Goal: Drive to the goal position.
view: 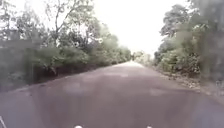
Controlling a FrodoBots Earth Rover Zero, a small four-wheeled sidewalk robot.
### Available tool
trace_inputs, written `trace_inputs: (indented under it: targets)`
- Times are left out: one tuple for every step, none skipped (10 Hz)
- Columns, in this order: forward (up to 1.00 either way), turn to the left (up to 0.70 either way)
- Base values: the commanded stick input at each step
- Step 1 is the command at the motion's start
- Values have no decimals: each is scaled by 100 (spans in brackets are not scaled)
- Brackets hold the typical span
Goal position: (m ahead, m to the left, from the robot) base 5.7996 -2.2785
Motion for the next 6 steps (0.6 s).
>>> trace_inputs:
  targets:
    - [100,-7]
    - [100,-7]
    - [100,-7]
    - [100,-9]
    - [100,-9]
    - [100,-9]
